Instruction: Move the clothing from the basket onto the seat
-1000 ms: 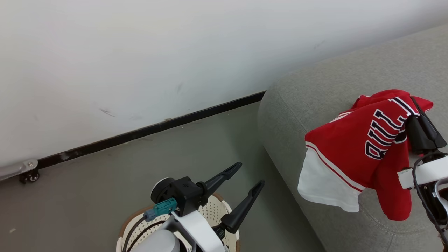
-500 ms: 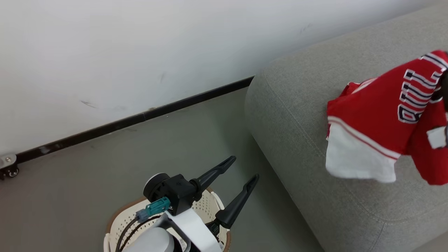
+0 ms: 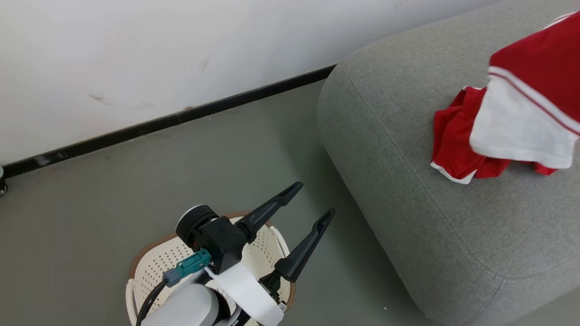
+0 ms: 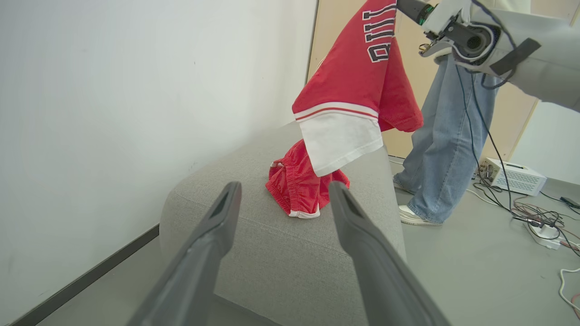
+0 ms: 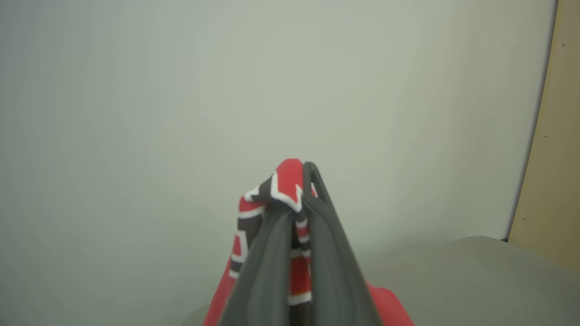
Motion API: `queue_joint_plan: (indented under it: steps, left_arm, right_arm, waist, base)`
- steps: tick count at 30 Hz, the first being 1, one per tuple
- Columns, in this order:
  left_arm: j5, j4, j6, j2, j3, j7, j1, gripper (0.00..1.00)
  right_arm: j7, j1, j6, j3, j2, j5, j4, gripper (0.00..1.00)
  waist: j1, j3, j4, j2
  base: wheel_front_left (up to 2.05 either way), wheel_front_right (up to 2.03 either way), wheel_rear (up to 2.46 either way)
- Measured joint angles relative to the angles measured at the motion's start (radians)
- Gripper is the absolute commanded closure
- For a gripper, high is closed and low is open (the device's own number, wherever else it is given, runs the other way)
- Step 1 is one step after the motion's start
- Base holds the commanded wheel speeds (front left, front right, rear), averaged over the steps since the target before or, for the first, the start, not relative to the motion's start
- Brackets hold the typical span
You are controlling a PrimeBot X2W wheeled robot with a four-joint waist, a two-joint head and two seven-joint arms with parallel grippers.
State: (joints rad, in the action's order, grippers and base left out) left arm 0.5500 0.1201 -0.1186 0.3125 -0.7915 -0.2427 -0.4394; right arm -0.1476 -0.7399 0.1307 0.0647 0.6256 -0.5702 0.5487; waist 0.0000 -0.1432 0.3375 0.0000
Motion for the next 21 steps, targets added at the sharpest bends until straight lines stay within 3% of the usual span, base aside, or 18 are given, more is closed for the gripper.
queue_joint_plan:
  steps: [13, 21]
  left_arm:
    - [-0.026, -0.072, 0.013, 0.022, 0.011, 0.014, -0.041, 0.00]
    - [-0.036, -0.102, 0.013, 0.031, 0.014, 0.023, -0.062, 0.00]
  right_arm:
    - [0.001, -0.123, 0.000, -0.098, 0.132, 0.013, 0.099, 1.00]
    - [-0.030, -0.115, 0.000, -0.107, 0.095, 0.007, 0.172, 1.00]
  waist:
    - [0.0000, -0.087, -0.030, 0.0000]
    - [0.0000, -0.138, -0.049, 0.0000]
  base:
    - [0.00, 0.00, 0.00]
    - [0.00, 0.00, 0.00]
